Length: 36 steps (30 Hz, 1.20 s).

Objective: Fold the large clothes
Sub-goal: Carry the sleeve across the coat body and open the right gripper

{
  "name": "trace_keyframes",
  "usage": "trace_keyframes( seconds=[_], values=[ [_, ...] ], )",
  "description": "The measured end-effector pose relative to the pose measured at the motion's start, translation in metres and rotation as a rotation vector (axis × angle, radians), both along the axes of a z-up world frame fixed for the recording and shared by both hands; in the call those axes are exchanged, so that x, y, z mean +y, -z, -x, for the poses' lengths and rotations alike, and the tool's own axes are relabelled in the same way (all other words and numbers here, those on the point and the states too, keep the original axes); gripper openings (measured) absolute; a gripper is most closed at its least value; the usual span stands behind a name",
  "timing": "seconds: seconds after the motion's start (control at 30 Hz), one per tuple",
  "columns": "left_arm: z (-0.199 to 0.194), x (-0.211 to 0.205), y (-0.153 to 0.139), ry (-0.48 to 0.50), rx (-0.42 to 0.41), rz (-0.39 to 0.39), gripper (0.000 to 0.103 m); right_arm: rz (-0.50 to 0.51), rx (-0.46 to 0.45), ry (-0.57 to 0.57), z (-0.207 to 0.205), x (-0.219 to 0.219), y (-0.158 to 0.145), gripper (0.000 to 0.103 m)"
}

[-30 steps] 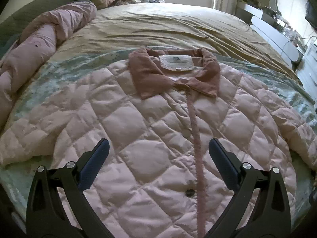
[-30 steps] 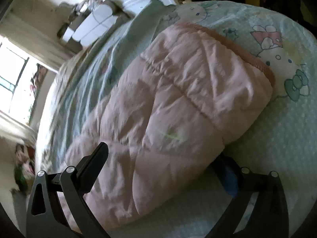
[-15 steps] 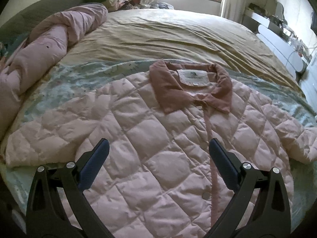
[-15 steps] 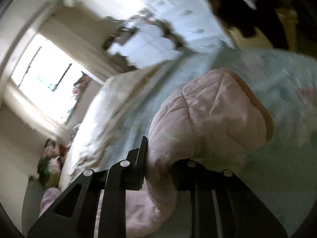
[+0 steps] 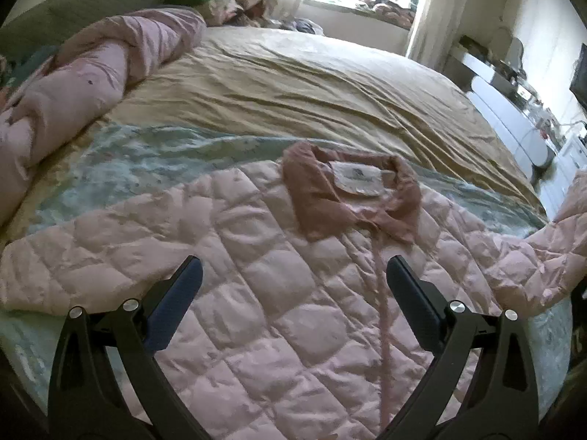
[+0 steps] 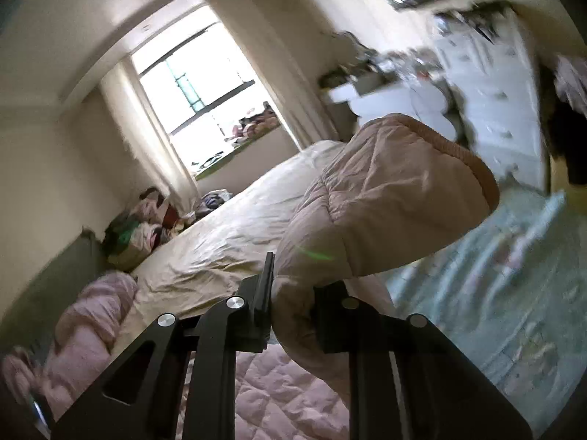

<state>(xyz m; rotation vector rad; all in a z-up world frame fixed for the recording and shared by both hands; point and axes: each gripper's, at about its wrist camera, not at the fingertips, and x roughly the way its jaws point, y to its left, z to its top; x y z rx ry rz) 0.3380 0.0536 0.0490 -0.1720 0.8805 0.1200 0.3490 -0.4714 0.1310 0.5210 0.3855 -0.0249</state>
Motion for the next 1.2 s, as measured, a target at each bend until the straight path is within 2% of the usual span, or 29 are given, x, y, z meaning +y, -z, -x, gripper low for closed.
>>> trace_keyframes(
  seconds=[0.1, 0.27, 0.37, 0.5, 0.63, 0.73, 1.07, 1.2],
  values=[
    [0.004, 0.007, -0.001, -0.026, -0.011, -0.034, 0.094, 0.047, -0.022, -0.058, -0.007, 0.029, -0.005, 0.017],
    [0.007, 0.023, 0.001, -0.025, -0.022, 0.037, 0.094, 0.104, -0.050, -0.164, -0.018, 0.082, -0.012, 0.017],
    [0.007, 0.034, 0.007, -0.051, -0.021, 0.037, 0.094, 0.128, -0.064, -0.235, -0.017, 0.116, -0.011, 0.017],
    [0.012, 0.049, 0.015, -0.103, -0.036, -0.010, 0.094, 0.177, -0.064, -0.296, -0.022, 0.162, -0.010, 0.017],
    [0.014, 0.061, 0.027, -0.147, -0.042, -0.085, 0.094, 0.220, -0.042, -0.345, -0.026, 0.203, 0.006, 0.017],
    [0.012, 0.064, 0.036, -0.130, -0.032, -0.097, 0.094, 0.239, -0.020, -0.369, -0.028, 0.226, 0.019, 0.017],
    [0.004, 0.079, 0.066, -0.099, 0.012, -0.047, 0.094, 0.243, 0.090, -0.455, -0.035, 0.277, 0.075, 0.017],
    [0.003, 0.087, 0.066, -0.091, 0.008, 0.034, 0.094, 0.235, 0.149, -0.503, -0.034, 0.296, 0.099, 0.017]
  ],
)
